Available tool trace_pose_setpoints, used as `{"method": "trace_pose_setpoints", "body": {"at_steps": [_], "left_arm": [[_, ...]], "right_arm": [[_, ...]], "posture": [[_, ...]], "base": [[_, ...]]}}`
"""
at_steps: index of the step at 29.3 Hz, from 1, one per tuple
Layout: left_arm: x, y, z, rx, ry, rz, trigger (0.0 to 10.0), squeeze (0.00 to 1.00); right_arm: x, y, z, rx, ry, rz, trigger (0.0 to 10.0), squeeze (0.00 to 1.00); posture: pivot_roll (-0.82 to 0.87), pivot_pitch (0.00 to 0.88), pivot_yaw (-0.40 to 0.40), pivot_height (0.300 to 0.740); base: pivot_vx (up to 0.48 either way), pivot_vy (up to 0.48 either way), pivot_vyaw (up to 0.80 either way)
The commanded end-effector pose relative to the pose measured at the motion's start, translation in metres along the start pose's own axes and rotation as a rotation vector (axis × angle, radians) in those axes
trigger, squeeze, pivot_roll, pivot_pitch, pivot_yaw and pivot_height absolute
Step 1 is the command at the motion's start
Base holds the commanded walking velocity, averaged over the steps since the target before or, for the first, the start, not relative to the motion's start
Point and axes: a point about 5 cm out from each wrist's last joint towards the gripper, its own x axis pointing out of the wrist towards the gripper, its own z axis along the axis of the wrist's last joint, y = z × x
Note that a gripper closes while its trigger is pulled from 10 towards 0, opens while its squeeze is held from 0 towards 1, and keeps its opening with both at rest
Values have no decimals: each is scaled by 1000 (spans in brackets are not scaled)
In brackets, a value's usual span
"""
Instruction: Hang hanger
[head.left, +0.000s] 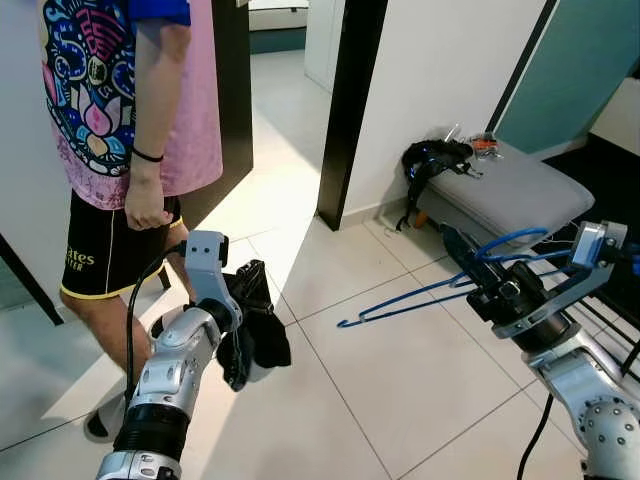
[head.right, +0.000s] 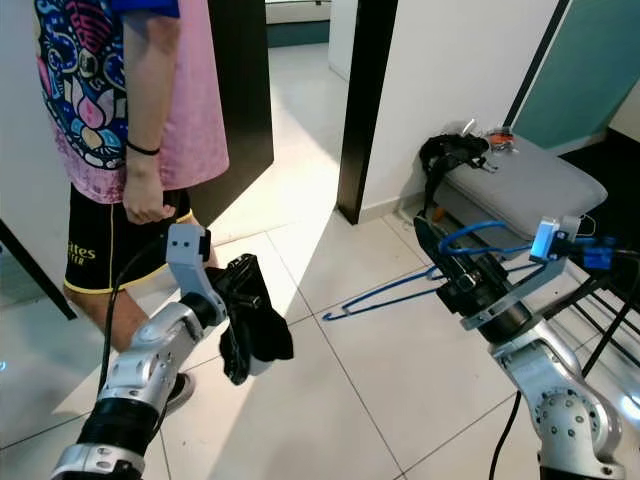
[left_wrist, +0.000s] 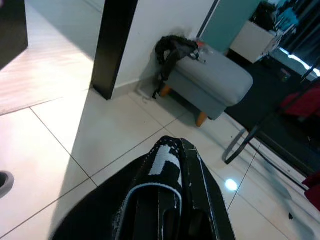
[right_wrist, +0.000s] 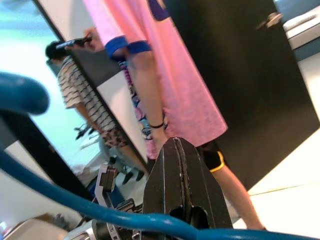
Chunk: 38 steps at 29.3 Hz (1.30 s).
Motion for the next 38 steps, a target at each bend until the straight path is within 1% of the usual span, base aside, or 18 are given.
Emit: {"method": "trace_pose_setpoints", "body": {"at_steps": [1,2,3,8,9,10,11,12,13,14,18,27,28,31,32,33,38], "left_arm": [[-3,-1,-5,-9,15,7,10000,0],[-3,-1,-5,-9,15,7,10000,0],[-2,-3,-4,-15,10,-2,10000,0],[-2,-4,-3,-16,8,-4,10000,0],[-1,-5,-3,-21,6,-11,10000,0],[-1,-5,-3,-21,6,-11,10000,0],[-1,-6,-5,-22,11,-16,10000,0],[-1,-6,-5,-22,11,-16,10000,0],[-2,-5,-9,-22,24,-18,10000,0],[-3,-4,-10,-21,28,-15,10000,0],[-6,-3,-11,-21,30,-12,10000,0],[-8,-4,-11,-10,24,-14,10000,0],[-9,-4,-13,36,31,-25,10000,0],[-10,-4,-15,61,38,-30,10000,0],[-11,-2,-18,88,49,-25,10000,0],[-11,-2,-18,88,49,-25,10000,0],[-16,8,-23,110,70,12,10000,0]], "right_arm": [[4,10,-2,14,4,72,10000,0],[4,10,-2,14,4,72,10000,0],[5,14,-2,19,11,96,10000,0],[5,15,-1,13,17,98,10000,0],[5,11,-2,-9,29,63,10000,0],[5,11,-2,-9,29,63,10000,0],[4,-5,-6,-59,71,-67,10000,0],[4,-5,-6,-59,71,-67,10000,0],[-1,-28,-13,-103,133,-244,10000,0],[-2,-33,-14,-107,139,-281,10000,0],[-2,-32,-16,-79,123,-273,10000,0],[1,-28,-19,-75,144,-234,10000,0],[2,-28,-20,-81,153,-234,10000,0],[2,-28,-21,-83,156,-234,10000,0],[2,-28,-21,-83,158,-236,10000,0],[2,-28,-21,-83,158,-236,10000,0],[0,-28,-24,-77,168,-241,10000,0]], "posture": [[34,117,-70,740],[34,117,-70,740],[33,117,-71,740],[33,117,-71,740],[33,117,-71,740],[33,117,-71,740],[25,111,-69,740],[25,111,-69,740],[25,111,-69,740],[27,109,-70,740],[30,108,-71,740],[33,108,-77,740],[31,112,-78,740],[31,112,-78,740],[31,112,-78,740],[31,112,-78,740],[29,121,-79,740]], "base": [[0,0,763],[0,0,763],[0,0,744],[0,0,534],[0,0,0],[0,0,0],[0,0,0],[0,0,0],[0,0,0],[0,0,-675],[0,0,-788],[0,0,-788],[0,0,-781],[0,0,-781],[0,0,-781],[0,0,-781],[0,0,-781]]}}
